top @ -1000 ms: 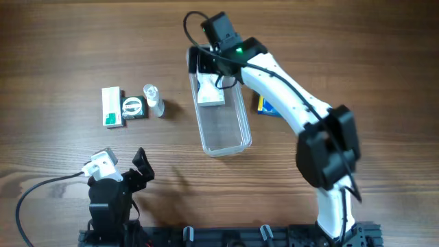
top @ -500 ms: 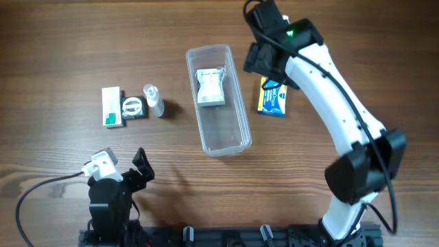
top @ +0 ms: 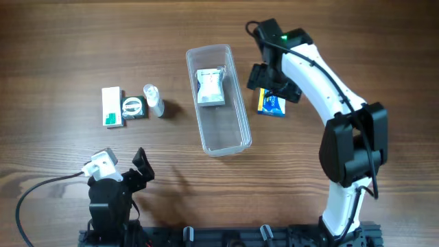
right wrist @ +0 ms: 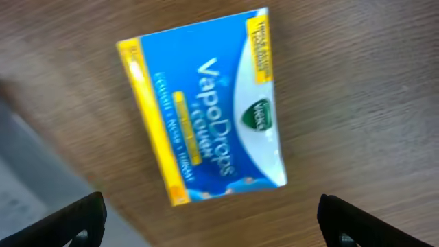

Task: Pack container
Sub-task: 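Release the box and move the right gripper to the VapoDrops box, then grasp the blue VapoDrops box with the right gripper and lift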

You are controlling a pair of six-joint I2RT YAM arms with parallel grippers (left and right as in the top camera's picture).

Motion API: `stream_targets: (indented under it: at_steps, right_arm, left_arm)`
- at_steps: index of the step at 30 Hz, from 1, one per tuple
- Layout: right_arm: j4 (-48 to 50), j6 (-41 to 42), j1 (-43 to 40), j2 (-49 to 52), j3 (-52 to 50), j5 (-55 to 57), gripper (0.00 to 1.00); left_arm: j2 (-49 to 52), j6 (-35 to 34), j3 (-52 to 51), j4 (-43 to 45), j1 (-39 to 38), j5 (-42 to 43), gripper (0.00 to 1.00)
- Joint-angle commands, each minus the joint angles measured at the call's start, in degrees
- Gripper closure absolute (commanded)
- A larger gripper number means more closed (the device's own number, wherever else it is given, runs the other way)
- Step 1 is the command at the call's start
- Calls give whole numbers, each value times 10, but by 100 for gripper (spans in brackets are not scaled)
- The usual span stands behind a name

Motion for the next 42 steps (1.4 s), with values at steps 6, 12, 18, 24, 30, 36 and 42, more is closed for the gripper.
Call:
stream_targets:
  at_steps: [6, 12, 18, 24, 30, 36, 42]
  right_arm:
    - [60, -82, -25, 13, -17, -64, 0]
    - [51, -93, -26, 55, -17, -49, 0]
    - [49, -108, -26, 63, -17, -31, 0]
    - [49, -108, -26, 84, -18, -31, 0]
    - [60, -108, -26, 99, -18, -37, 1]
    - [70, -108, -26, 101, -18, -43, 24]
    - [72, -108, -26, 101, -18, -48, 31]
  left_arm:
    - [-2, 7, -1, 2, -4, -1, 0]
    - [-2, 7, -1, 2, -4, -1, 0]
    - [-2, 7, -1, 2, -4, -1, 0]
    - [-2, 7, -1, 2, -4, -1, 0]
    - [-2, 7, -1, 2, -4, -1, 0]
    - [-2, 7, -1, 2, -4, -1, 0]
    - [-2, 7, -1, 2, -4, -1, 0]
